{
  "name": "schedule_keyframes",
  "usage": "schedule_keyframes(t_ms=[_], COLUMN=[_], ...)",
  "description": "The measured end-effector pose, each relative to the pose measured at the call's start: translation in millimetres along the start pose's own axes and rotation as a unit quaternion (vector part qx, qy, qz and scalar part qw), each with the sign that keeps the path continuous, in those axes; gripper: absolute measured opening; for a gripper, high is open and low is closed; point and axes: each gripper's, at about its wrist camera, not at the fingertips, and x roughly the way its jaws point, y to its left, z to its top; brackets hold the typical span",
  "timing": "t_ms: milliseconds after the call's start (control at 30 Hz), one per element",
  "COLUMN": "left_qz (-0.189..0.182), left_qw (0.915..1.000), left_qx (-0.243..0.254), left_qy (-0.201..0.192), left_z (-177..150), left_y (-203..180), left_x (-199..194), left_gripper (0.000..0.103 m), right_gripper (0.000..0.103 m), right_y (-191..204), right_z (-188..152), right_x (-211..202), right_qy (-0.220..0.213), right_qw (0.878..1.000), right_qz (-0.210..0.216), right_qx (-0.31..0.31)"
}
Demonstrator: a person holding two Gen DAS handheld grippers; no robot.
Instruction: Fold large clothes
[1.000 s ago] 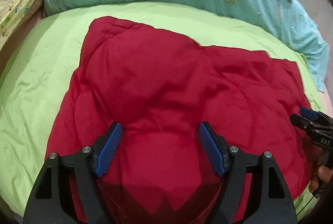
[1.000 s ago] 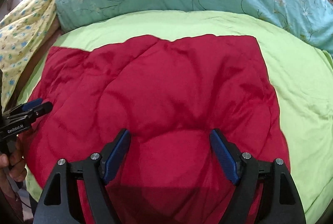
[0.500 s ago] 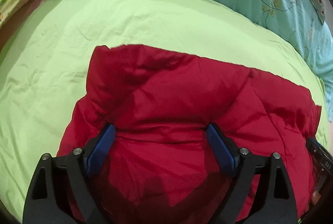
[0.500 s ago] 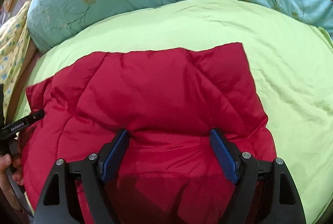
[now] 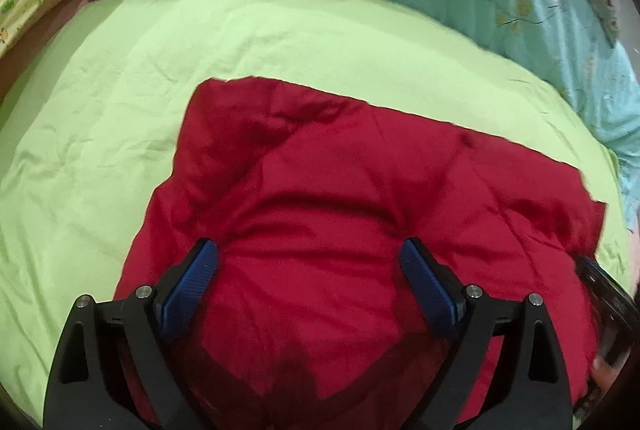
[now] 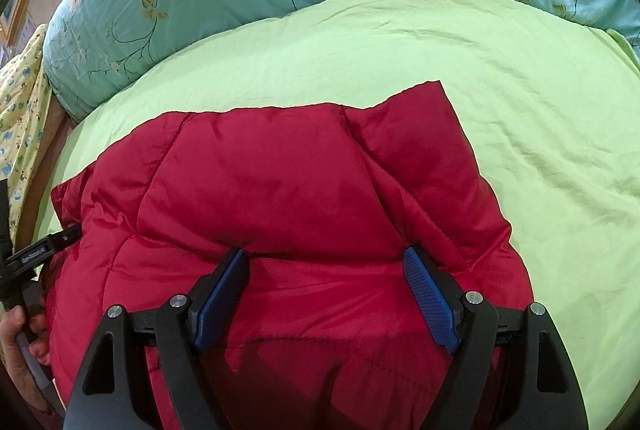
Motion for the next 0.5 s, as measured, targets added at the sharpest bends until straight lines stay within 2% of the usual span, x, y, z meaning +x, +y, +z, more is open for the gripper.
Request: schedule_keyframes(t_ms=[200, 367, 400, 500], left_qz=[-0.044, -0.069, -0.069, -0.029], left_qw=[0.9985, 0.9970, 0.9971, 0.9977], left_qx=[0.016, 0.022, 0.027, 0.060], left_qy=[-0.030, -0.026, -0.018, -0.014], left_z=[-38, -76, -77, -90], left_y=[-1, -5, -6, -18], left_x=[-59, -87, -83, -69], left_gripper=[0.094, 0.094, 0.094, 0.095], right_gripper=[0.081, 0.081, 0.081, 0.081], right_y=[-1, 0, -1, 1], right_z=[0, -5, -7, -10], right_x=[0, -6, -8, -12], right_qy=[-0.001, -0.007, -0.010, -0.013], right_qw=[1.000, 1.000, 1.000, 1.000], right_qz=[-0.003, -0.016, -0.018, -0.027], right_qx=[0.000, -0.001, -0.001, 0.000])
